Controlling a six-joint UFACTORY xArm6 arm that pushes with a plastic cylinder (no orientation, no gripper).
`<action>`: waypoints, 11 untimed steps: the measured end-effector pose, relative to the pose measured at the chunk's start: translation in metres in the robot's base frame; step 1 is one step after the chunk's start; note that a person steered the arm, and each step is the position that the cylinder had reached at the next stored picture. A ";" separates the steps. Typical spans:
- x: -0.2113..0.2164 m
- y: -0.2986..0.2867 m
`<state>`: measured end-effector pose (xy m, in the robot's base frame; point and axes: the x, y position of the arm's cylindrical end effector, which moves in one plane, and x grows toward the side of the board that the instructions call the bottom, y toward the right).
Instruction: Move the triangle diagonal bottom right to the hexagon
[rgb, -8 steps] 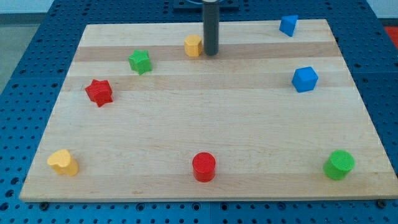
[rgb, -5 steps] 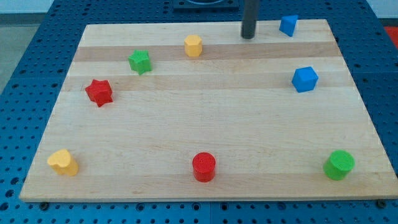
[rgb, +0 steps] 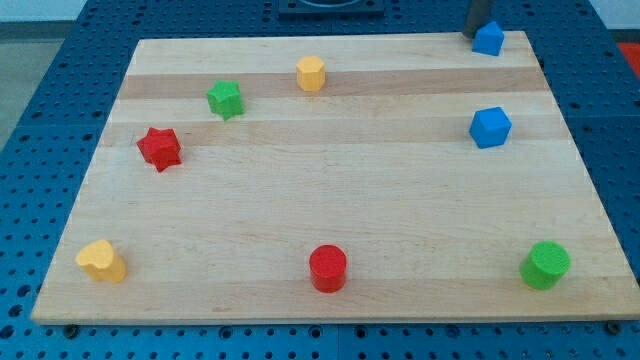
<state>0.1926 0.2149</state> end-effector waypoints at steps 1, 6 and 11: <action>-0.002 0.003; 0.075 0.057; 0.001 0.123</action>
<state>0.1941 0.3378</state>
